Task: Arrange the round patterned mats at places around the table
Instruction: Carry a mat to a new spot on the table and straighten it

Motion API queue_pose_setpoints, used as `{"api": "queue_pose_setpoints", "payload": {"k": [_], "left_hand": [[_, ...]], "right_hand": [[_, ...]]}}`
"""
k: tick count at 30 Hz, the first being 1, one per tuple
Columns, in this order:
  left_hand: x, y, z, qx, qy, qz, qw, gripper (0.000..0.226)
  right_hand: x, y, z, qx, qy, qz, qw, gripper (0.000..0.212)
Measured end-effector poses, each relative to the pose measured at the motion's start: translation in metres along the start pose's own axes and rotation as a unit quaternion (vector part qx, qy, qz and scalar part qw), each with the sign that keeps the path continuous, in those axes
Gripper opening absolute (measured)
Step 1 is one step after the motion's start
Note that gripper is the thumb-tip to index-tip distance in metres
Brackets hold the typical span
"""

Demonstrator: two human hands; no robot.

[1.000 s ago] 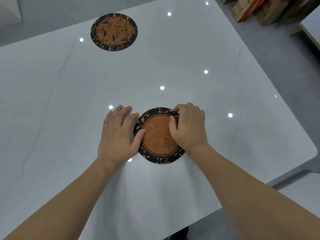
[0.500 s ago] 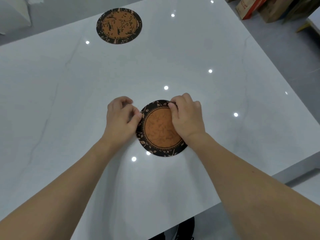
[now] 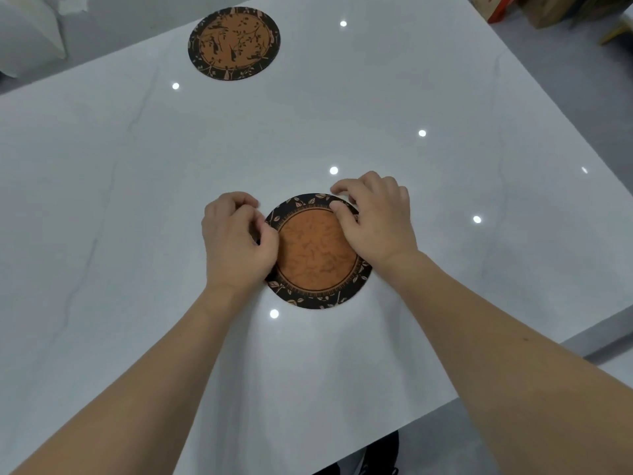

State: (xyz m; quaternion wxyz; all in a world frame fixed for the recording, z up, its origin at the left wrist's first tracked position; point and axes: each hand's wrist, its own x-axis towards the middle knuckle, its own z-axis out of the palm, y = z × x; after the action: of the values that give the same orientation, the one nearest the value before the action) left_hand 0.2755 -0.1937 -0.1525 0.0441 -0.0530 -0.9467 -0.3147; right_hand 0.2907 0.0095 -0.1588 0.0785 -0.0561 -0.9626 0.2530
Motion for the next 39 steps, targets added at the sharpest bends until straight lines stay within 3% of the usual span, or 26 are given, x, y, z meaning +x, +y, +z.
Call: {"api": "queue_pose_setpoints", "payload": {"k": [17, 39], "left_hand": [[-0.016, 0.003, -0.005, -0.012, -0.039, 0.005, 0.999, 0.016], [-0.107, 0.024, -0.010, -0.048, -0.067, 0.046, 0.996, 0.014]], "right_hand": [[-0.010, 0.002, -0.005, 0.026, -0.018, -0.007, 0.999, 0.015], [-0.106, 0.020, -0.038, 0.004, -0.035, -0.015, 0.999, 0.015]]}}
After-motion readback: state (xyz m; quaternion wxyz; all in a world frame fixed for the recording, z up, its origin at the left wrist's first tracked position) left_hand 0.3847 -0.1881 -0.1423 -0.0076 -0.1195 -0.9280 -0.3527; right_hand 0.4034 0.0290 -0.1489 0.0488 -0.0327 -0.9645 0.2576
